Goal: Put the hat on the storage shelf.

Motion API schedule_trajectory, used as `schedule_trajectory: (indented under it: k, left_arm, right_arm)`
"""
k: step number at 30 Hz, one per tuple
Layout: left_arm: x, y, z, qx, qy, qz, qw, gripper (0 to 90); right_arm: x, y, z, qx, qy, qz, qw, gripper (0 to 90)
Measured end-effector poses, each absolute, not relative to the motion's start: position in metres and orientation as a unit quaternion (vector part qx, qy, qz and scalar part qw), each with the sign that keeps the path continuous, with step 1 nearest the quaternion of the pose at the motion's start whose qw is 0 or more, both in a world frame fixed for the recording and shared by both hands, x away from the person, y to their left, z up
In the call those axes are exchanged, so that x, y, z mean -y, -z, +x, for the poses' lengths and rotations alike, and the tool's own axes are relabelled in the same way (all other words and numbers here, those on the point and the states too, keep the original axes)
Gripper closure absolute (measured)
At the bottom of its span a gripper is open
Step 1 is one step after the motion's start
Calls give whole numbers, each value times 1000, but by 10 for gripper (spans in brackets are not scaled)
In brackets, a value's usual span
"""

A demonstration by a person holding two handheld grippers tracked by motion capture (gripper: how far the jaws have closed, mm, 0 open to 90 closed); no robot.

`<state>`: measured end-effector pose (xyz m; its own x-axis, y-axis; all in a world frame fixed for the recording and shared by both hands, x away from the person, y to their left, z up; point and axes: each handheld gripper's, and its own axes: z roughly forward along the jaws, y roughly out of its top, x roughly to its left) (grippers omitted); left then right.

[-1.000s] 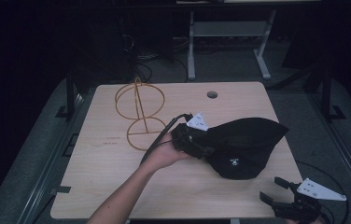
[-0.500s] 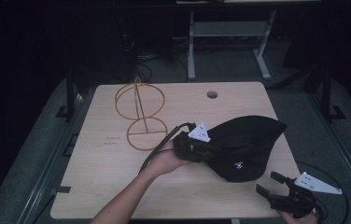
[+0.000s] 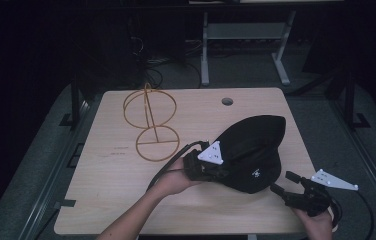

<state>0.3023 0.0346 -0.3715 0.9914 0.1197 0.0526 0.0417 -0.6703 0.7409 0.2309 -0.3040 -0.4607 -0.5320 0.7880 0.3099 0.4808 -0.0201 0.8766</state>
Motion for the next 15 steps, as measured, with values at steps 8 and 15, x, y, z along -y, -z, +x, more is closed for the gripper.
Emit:
schedule_trajectory:
  k: [8,15]
  left_arm:
    - [-48,375,299,-47,-38,904,424,855]
    - [-55,379,295,-48,-37,901,430,855]
  right_arm:
    - [300,459,254,-684,-548,467,119,182]
    - [290,468,262,-682,-557,463,100,443]
